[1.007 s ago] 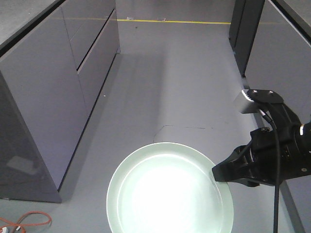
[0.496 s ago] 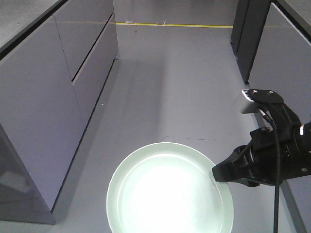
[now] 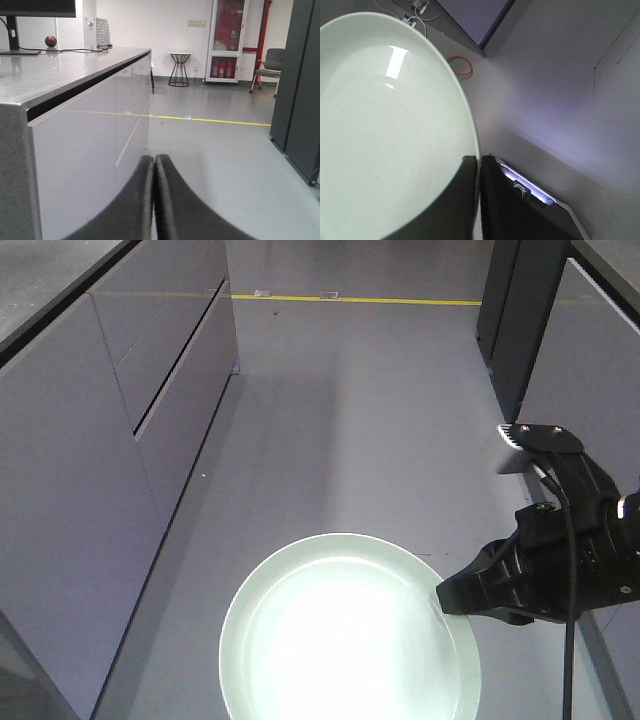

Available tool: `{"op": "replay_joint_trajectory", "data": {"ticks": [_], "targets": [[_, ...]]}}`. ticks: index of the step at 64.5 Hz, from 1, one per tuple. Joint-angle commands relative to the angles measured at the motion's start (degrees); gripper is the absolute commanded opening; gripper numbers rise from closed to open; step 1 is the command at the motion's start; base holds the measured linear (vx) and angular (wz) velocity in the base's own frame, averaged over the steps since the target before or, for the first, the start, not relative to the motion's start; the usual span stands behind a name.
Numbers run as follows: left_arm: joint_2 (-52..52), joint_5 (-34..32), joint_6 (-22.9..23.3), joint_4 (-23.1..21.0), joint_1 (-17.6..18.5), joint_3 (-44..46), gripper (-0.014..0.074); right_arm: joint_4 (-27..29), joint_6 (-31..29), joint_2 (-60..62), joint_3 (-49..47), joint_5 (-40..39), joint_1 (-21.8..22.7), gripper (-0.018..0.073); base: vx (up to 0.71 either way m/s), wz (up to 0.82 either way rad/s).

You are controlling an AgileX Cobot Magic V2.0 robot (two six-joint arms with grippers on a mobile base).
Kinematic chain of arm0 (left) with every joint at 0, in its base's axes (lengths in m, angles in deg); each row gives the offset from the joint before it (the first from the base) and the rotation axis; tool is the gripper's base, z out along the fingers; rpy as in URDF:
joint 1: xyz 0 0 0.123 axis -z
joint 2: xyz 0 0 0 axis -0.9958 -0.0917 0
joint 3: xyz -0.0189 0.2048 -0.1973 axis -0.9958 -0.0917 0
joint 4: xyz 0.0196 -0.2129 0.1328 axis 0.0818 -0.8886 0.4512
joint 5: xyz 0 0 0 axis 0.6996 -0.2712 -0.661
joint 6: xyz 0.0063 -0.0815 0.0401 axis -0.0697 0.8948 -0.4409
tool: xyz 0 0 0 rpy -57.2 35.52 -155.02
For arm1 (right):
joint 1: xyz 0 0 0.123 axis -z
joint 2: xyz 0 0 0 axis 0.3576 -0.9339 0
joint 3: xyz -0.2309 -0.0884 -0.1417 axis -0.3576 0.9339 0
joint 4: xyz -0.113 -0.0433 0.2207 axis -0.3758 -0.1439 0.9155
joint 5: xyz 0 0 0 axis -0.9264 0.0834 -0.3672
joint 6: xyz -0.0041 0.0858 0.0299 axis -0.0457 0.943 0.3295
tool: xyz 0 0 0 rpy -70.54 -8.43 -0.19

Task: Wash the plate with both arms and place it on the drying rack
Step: 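Keep holding the plate in the right gripper while driving down the aisle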

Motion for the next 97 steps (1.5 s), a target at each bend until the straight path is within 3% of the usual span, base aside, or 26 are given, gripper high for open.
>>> {"op": "replay_joint_trajectory", "data": {"ticks": [1,97], "targets": [[0.7,-4.3,0.2,-0.1,0.2,1.5,-0.0006,2.4,-0.6,1.2,-1.5,-1.7,0.2,-0.0004,0.25,0.0],[0.7,-4.3,0.2,-0.1,0.2,1.5,-0.0006,2.4,-0.6,1.2,-1.5,-1.7,0.2,-0.0004,0.25,0.03]]}}
